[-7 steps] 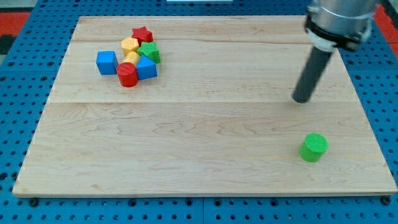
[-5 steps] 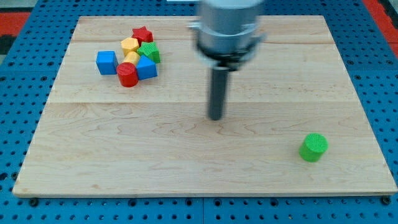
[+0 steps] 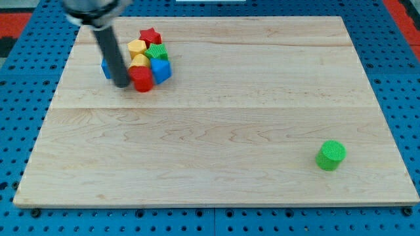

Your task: Place the red circle above the green circle

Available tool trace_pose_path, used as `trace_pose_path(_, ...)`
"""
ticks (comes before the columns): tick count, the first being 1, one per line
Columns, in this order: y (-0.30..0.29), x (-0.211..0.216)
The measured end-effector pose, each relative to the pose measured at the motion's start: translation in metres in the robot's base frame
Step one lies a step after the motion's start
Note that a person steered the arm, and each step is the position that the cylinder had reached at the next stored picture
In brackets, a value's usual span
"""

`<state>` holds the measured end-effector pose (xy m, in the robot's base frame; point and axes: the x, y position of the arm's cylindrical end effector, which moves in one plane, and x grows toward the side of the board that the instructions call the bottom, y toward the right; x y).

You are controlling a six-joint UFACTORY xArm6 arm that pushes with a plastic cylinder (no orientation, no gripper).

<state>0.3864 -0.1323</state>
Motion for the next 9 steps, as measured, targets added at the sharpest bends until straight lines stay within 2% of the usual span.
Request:
trace_pose_path(1, 0.051, 0.002)
trace_pose_path(2, 0.041, -0.007)
trace_pose_path(3, 0.090, -0.006)
trace_pose_path(4, 0.195, 0.051)
trace_pose_path(5, 0.252, 0.077)
trace_pose_path(7, 0.141, 0.020)
trace_pose_path(8, 0.227, 0.006)
trace_pose_path(9, 0.321, 0.019)
